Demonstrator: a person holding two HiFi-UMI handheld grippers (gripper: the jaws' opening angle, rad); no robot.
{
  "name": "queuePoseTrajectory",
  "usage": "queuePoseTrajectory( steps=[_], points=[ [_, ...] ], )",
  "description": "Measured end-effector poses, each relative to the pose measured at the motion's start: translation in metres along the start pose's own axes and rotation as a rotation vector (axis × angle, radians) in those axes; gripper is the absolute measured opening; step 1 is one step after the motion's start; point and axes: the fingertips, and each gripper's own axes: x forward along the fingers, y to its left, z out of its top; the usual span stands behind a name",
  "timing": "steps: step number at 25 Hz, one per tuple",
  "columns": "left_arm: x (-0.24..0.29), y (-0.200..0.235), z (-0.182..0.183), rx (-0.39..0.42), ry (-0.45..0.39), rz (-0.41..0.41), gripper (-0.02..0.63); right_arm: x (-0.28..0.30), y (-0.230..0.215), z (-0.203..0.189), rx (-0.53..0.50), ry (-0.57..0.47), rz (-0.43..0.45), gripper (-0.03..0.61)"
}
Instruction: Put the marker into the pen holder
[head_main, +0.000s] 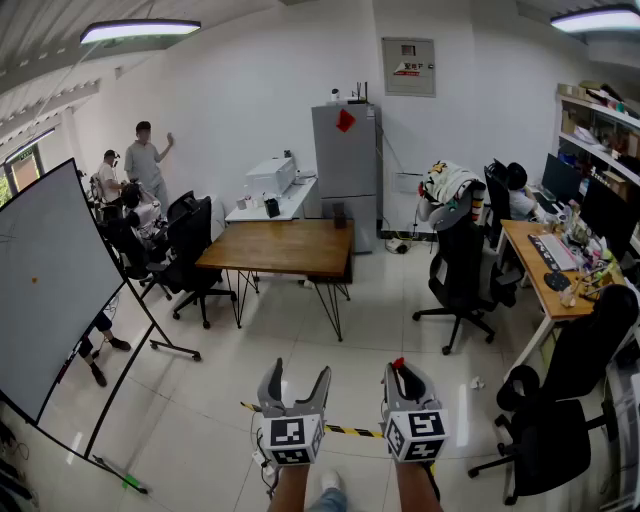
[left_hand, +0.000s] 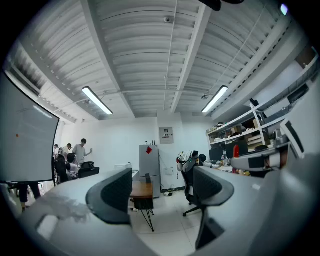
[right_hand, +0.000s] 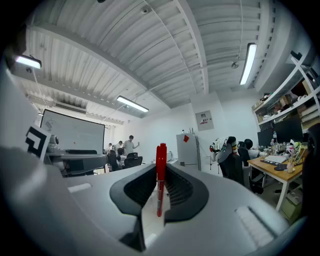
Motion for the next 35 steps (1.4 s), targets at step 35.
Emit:
queuePoseTrajectory(
  steps=[35],
  points=[
    [0.315, 0.19, -0.038, -0.02, 0.015, 0.013, 0.385, 0.373, 0.002, 0.003, -0.081, 0.051, 0.083, 0.054]
  ],
)
